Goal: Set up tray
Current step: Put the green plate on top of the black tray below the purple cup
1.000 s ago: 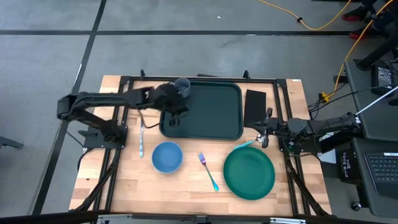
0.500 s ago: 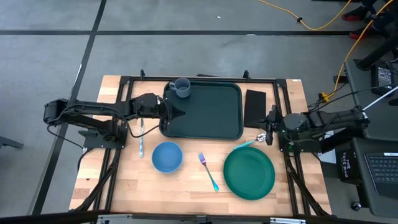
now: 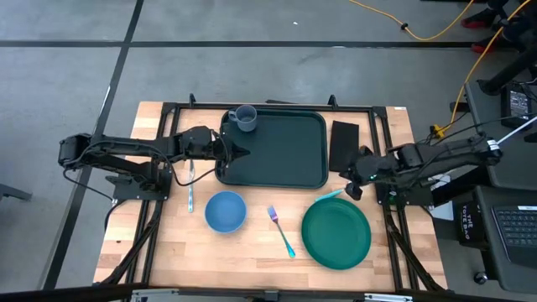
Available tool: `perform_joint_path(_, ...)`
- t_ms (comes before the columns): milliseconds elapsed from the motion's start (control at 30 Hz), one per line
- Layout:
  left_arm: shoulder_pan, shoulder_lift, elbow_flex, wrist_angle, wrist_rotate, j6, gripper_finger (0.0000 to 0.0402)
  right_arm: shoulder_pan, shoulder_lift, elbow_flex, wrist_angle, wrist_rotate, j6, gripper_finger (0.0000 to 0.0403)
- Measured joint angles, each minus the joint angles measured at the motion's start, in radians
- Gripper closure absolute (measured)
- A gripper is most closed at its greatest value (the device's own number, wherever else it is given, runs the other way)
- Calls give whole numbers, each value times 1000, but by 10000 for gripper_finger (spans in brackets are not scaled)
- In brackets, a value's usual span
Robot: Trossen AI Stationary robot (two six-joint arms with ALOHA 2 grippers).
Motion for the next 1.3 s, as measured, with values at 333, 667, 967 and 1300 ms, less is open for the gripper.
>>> perform_joint_path(333,0,0,0,-1,0,0,394,149,138,142,-196,-36,233,399)
perform_joint_path(667,0,0,0,-2,0,0,397,351,153,140,-310,-40,615,396)
perform_joint_path(967,0,1,0,-3,0,0,396,525,201,140,-327,-71,899,398)
perform_joint_path(1300,0,1,0,-3,0,1,394,643,314,139,-324,-143,1072,396)
